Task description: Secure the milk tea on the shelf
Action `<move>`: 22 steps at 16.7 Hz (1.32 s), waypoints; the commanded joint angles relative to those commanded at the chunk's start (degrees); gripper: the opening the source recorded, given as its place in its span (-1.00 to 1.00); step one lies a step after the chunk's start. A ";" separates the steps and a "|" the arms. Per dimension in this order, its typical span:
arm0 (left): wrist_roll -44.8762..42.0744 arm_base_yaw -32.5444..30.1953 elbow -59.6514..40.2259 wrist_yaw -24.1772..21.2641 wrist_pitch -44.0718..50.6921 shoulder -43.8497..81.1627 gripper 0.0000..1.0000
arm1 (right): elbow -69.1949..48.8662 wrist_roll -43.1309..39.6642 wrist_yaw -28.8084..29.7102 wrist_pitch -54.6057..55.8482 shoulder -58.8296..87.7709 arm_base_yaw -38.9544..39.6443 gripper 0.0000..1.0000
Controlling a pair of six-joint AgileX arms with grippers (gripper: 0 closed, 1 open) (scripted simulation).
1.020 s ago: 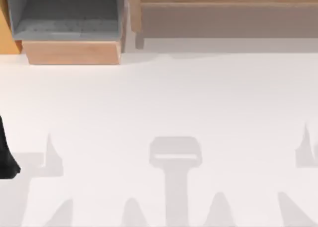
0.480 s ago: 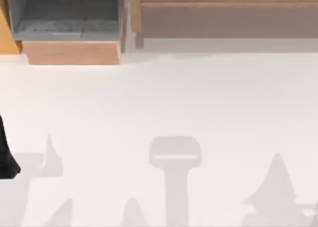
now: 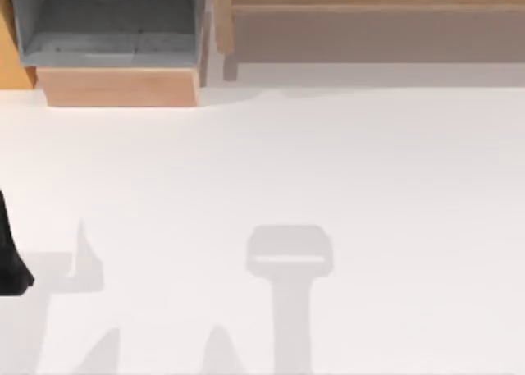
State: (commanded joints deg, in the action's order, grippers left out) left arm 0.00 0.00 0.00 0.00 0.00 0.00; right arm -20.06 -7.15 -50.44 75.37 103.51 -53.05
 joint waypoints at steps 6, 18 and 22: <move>0.00 0.00 0.00 0.00 0.00 0.00 1.00 | -1.82 -0.46 -4.86 6.83 9.45 -4.78 1.00; 0.00 0.00 0.00 0.00 0.00 0.00 1.00 | -11.50 1.70 5.20 4.55 15.32 5.28 1.00; 0.00 0.00 0.00 0.00 0.00 0.00 1.00 | -14.01 2.19 7.77 3.95 16.90 7.85 1.00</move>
State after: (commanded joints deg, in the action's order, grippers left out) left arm 0.00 0.00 0.00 0.00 0.00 0.00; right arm -34.07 -4.96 -42.67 79.32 120.42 -45.20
